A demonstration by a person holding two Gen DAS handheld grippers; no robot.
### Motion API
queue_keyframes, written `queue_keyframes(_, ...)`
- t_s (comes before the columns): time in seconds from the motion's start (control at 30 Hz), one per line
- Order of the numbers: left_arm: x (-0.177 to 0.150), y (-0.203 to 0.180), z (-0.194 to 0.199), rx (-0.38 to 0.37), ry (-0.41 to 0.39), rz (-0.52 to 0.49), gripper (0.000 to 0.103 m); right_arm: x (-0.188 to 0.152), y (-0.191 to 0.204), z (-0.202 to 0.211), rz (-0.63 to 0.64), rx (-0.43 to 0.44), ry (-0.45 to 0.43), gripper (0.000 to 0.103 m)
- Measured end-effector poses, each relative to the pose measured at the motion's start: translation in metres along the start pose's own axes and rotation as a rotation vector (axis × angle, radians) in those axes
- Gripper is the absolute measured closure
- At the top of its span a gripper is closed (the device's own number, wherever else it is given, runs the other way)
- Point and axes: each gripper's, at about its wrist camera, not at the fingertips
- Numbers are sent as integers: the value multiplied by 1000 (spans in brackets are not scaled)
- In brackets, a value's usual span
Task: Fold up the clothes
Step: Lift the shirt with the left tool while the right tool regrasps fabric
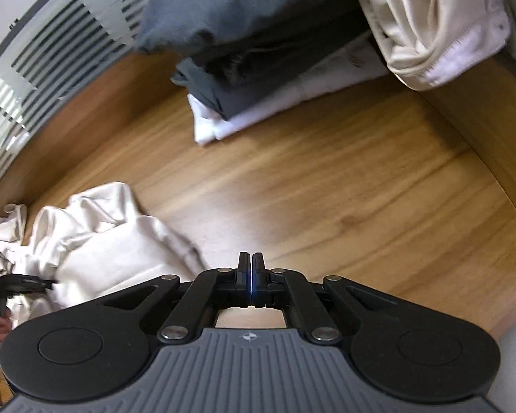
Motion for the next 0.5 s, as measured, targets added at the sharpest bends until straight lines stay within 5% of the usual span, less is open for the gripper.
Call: queue_keyframes(0.5,9,7,-3,-68,50,-81,88,9,54,-80,221,155,140,98)
Point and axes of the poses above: each gripper's, at about its wrist camera, not at the fingertips, and z roughly against the way its jaws point, y to its left, x to its top, and after that the axes turned 3 degrees about -z, right-handed
